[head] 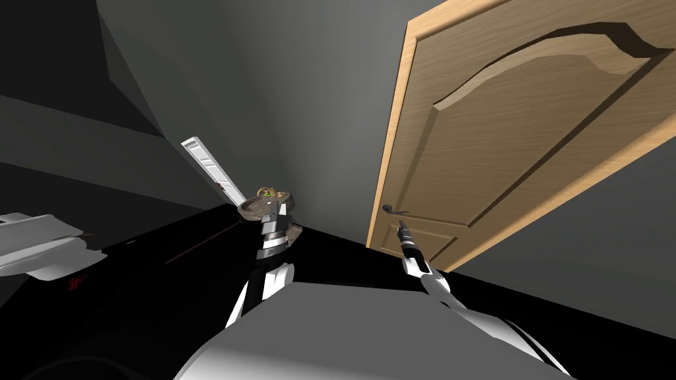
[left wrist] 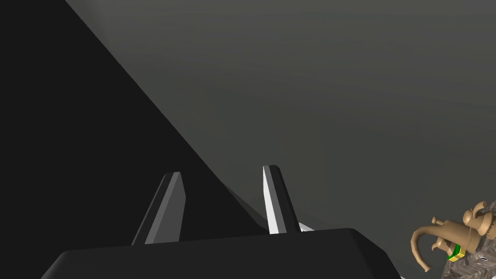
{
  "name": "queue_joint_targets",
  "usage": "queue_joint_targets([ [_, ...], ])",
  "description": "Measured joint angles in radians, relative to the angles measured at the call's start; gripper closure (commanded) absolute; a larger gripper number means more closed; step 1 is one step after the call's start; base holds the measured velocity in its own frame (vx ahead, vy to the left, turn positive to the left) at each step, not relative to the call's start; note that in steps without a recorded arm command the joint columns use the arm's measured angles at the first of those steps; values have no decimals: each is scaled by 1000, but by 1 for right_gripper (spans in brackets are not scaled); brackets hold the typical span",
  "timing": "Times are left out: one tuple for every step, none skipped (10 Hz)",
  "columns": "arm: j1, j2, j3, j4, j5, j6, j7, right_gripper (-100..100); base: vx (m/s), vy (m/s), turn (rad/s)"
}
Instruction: Pull the door open
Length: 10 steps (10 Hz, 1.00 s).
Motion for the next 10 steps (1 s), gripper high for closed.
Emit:
queue_joint_targets([
  [-11, -3, -2, 23, -3, -1, 0, -100, 26, -43, 69],
  [-20, -5, -4, 42, -5, -2, 0, -100, 21, -31, 50],
  [-30, -9, -4, 65, -7, -8, -2, -100, 11, -14, 10],
  [-31, -10, -4, 68, -7, -9, -3, -100, 111, -35, 80],
  [-15, -11, -8, 47, -9, -2, -4, -100, 174, -20, 79],
  [-17, -16, -10, 56, -11, -4, -7, -100, 176, -27, 55],
  [-18, -23, -12, 70, -12, -13, -11, -100, 186, -53, 74],
  [-18, -29, -16, 82, -15, -22, -16, -100, 197, -53, 98],
  [-12, -32, -20, 82, -18, -24, -18, -100, 212, -75, 77],
  [-14, -43, -23, 97, -20, -31, -25, -100, 216, -53, 77],
])
